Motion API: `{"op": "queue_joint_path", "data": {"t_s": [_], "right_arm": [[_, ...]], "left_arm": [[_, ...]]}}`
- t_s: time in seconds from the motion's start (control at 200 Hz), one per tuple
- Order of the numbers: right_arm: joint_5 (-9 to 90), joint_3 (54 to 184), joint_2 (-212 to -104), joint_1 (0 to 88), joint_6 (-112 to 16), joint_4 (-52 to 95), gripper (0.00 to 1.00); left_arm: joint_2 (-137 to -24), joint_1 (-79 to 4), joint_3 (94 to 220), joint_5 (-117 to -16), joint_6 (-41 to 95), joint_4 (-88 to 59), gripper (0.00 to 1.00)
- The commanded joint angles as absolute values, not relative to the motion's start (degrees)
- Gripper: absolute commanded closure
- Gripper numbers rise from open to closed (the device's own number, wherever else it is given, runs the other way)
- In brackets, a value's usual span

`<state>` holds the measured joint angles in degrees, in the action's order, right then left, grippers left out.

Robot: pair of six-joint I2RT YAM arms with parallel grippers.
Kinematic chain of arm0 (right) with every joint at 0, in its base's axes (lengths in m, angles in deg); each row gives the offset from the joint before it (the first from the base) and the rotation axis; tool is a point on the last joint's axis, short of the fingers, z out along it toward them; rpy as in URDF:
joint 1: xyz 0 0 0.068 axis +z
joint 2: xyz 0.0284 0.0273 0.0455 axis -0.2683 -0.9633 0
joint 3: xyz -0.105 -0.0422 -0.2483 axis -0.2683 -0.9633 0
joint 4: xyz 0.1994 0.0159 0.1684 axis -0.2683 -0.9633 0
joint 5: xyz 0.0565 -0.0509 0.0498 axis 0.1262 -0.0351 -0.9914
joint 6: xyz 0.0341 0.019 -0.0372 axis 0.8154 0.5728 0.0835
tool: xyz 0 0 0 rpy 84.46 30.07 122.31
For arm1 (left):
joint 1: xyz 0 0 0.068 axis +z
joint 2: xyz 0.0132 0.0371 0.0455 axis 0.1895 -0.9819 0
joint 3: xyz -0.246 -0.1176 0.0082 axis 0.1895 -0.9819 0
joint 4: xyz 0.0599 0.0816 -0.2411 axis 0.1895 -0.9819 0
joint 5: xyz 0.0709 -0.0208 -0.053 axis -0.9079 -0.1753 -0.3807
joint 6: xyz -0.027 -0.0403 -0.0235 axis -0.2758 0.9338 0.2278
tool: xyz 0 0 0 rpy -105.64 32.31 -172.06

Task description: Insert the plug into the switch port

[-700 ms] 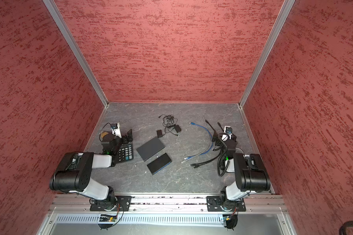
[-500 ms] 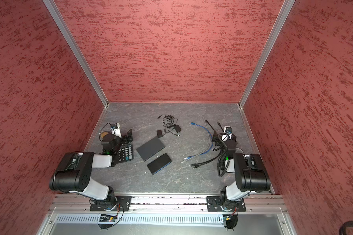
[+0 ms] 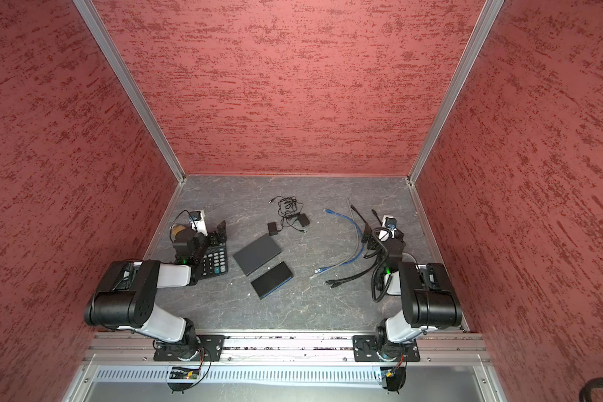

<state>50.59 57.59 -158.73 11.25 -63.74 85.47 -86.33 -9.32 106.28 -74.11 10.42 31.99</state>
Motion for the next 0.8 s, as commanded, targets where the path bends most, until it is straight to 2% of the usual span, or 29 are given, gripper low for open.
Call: {"op": "queue_joint_path", "data": {"t_s": [0.0, 0.596, 0.686, 0.796], "right_arm": [[50.05, 58.52, -158.82, 11.33, -63.63, 86.09, 0.01], [50.38, 57.81, -158.62, 11.33, -63.56, 87.29, 0.01], [52.36, 55.6, -157.8, 11.33, -62.96, 90.91, 0.01], [54.76, 53.07, -153.81, 11.32, -62.03, 91.99, 0.01]], "left_arm": [[-86.28, -9.0, 106.8, -73.12, 9.84, 31.7, 0.0], [-85.88, -9.14, 106.64, -73.65, 9.82, 32.03, 0.0], [-83.12, -9.93, 109.58, -77.83, 10.53, 24.33, 0.0], [-79.89, -11.6, 117.9, -80.9, 9.71, 4.68, 0.0]]}}
